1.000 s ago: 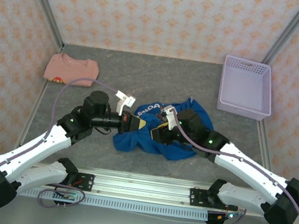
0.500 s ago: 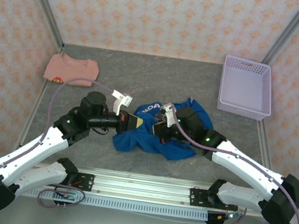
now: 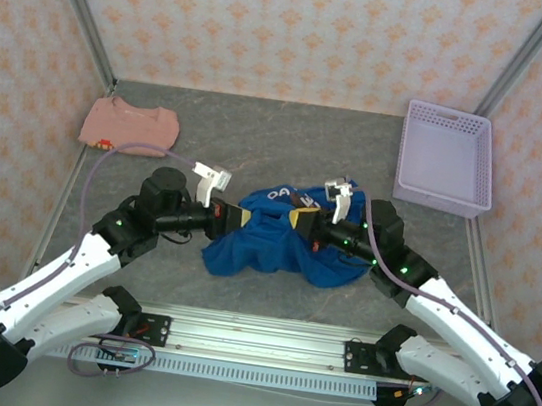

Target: Fold the inside-out t-shirt

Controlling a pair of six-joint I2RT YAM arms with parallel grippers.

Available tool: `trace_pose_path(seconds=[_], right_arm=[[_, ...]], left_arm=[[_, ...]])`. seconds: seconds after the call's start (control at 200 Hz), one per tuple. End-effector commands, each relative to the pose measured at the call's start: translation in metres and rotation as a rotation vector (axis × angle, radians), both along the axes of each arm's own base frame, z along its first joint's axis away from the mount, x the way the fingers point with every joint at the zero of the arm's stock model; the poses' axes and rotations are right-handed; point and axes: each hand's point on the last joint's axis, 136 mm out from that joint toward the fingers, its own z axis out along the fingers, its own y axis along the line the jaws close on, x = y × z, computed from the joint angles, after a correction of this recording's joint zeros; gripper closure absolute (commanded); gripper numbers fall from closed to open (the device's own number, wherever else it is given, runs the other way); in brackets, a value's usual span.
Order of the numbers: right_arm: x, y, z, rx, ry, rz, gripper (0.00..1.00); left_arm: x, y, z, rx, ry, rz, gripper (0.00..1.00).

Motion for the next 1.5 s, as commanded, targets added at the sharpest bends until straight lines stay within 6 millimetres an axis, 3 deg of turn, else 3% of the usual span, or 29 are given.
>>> trace_pose_path(seconds=[0.0, 0.16, 0.305, 0.4, 0.52, 0.63, 0.946, 1.061, 1.146, 1.356, 1.456, 1.496], right_arm=[[-0.007, 0.01, 0.028, 0.121, -0.04, 0.077, 1.0], [-0.009, 0.012, 0.022, 0.108, -0.027, 0.096, 1.0], [-0.006, 0.012, 0.018, 0.097, -0.008, 0.09, 1.0], [-0.005, 0.015, 0.015, 0.092, 0.005, 0.104, 1.0], [-0.004, 0.019, 0.012, 0.081, 0.016, 0.119, 1.0], [-0.004, 0.018, 0.01, 0.071, 0.02, 0.118, 1.0], [-0.005, 0.018, 0.01, 0.065, 0.025, 0.124, 1.0], [-0.006, 0.018, 0.009, 0.062, 0.026, 0.123, 1.0], [-0.006, 0.018, 0.009, 0.06, 0.025, 0.122, 1.0], [0.01, 0.002, 0.002, -0.013, 0.018, -0.013, 1.0], [0.027, -0.017, -0.013, -0.14, 0.029, -0.147, 1.0], [0.031, -0.027, -0.02, -0.202, 0.033, -0.195, 0.92]], left_arm=[[0.012, 0.016, -0.02, 0.115, 0.034, 0.093, 0.79], [0.021, 0.048, -0.036, 0.293, 0.06, 0.236, 0.52], [0.013, 0.052, -0.024, 0.281, 0.024, 0.229, 0.44], [-0.001, 0.035, -0.008, 0.221, -0.042, 0.133, 0.45], [-0.018, -0.001, 0.012, 0.133, -0.119, -0.044, 0.46], [-0.025, -0.026, 0.02, 0.104, -0.136, -0.158, 0.46], [-0.003, -0.049, 0.015, 0.159, -0.183, -0.211, 0.46], [0.004, -0.054, 0.012, 0.173, -0.193, -0.213, 0.5], [0.007, -0.06, 0.016, 0.147, -0.202, -0.223, 0.59], [-0.003, -0.069, 0.025, 0.078, -0.157, -0.278, 1.0], [-0.007, -0.064, 0.037, 0.044, -0.121, -0.238, 1.0], [-0.006, -0.059, 0.041, 0.038, -0.1, -0.202, 1.0]])
